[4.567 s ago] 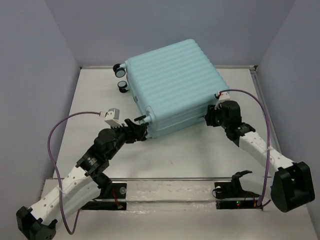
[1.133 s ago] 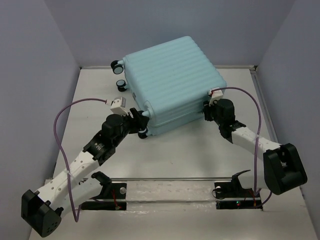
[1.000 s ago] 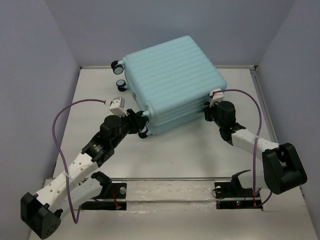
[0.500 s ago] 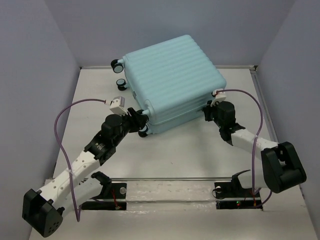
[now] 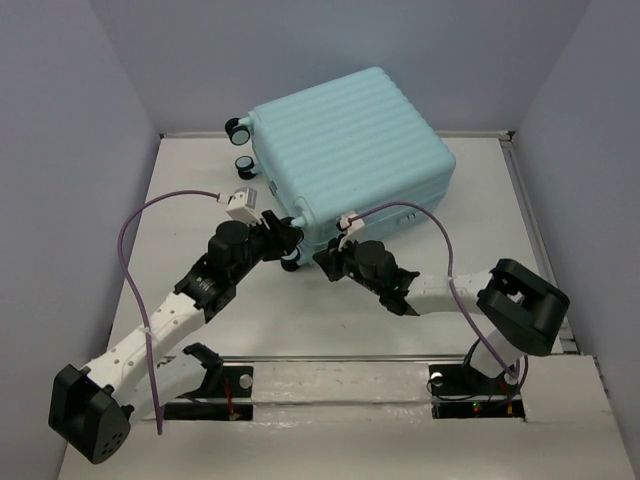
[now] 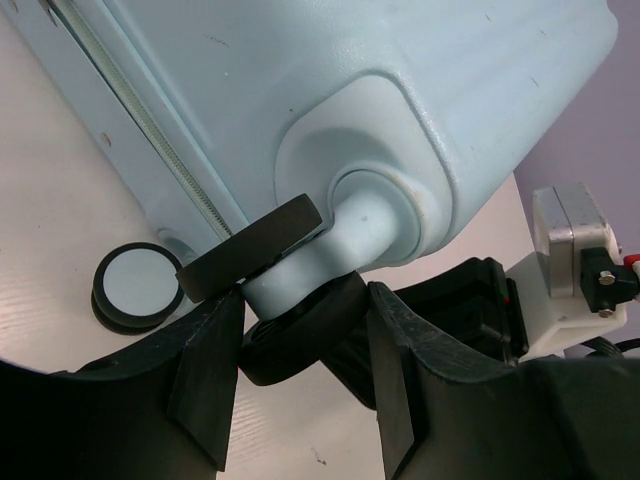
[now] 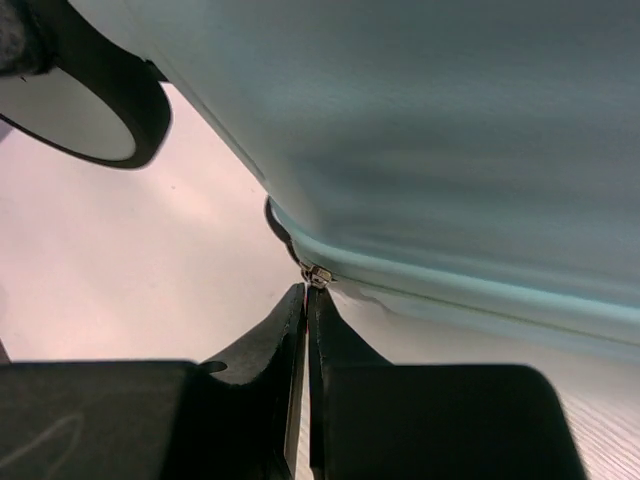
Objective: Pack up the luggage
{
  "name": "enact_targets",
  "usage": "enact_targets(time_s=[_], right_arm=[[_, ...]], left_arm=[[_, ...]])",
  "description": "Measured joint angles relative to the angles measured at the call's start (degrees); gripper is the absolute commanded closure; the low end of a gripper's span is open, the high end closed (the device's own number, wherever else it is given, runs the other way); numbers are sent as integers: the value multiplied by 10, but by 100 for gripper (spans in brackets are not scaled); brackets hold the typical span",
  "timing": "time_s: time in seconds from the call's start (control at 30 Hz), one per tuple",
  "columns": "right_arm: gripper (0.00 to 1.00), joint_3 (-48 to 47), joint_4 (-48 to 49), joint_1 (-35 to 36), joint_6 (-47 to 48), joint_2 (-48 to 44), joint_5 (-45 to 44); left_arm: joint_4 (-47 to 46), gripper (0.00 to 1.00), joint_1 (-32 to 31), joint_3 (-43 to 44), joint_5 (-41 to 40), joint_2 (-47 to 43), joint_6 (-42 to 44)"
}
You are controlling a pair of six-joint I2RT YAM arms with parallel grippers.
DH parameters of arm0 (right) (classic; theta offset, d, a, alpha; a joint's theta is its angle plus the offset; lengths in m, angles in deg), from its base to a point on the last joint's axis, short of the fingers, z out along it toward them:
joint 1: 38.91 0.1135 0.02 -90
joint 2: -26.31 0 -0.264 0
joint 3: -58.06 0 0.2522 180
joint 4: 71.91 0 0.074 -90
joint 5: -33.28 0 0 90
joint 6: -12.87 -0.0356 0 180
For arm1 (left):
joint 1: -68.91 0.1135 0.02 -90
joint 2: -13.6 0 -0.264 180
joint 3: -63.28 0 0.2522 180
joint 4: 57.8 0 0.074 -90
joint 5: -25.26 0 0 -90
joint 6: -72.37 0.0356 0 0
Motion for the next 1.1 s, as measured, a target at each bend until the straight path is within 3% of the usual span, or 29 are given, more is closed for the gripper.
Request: enact_targets(time_s=[0.23, 0.47, 0.63, 0.7, 0.77, 0.83, 0.87, 0.97, 1.1], right_arm=[[93, -46, 108, 40, -26, 100, -70], [93, -124, 270, 90, -47, 242, -249], [93, -105, 303, 101, -85, 244, -291], [93, -70, 313, 101, -99, 225, -292], [93, 25, 331, 99, -119, 162, -286], [93, 115, 337, 97, -135, 83, -284], [93, 147, 327, 95, -141, 50, -285], [93, 227, 273, 90, -165, -61, -285], [93, 265, 153, 89, -187, -196, -285]], left_arm=[[9, 94, 6, 0, 14, -7, -19], [41, 94, 26, 19, 10, -7, -58], [42, 94, -18, 19, -38, -6, -87], [33, 94, -54, 19, -56, 5, -97], [19, 92, -105, 28, -63, 34, -111], [16, 71, -154, 55, -51, 73, -122], [13, 41, -176, 66, -34, 90, -122], [-4, 1, -250, 136, 25, 174, -104], [78, 1, -284, 239, 55, 212, -53]])
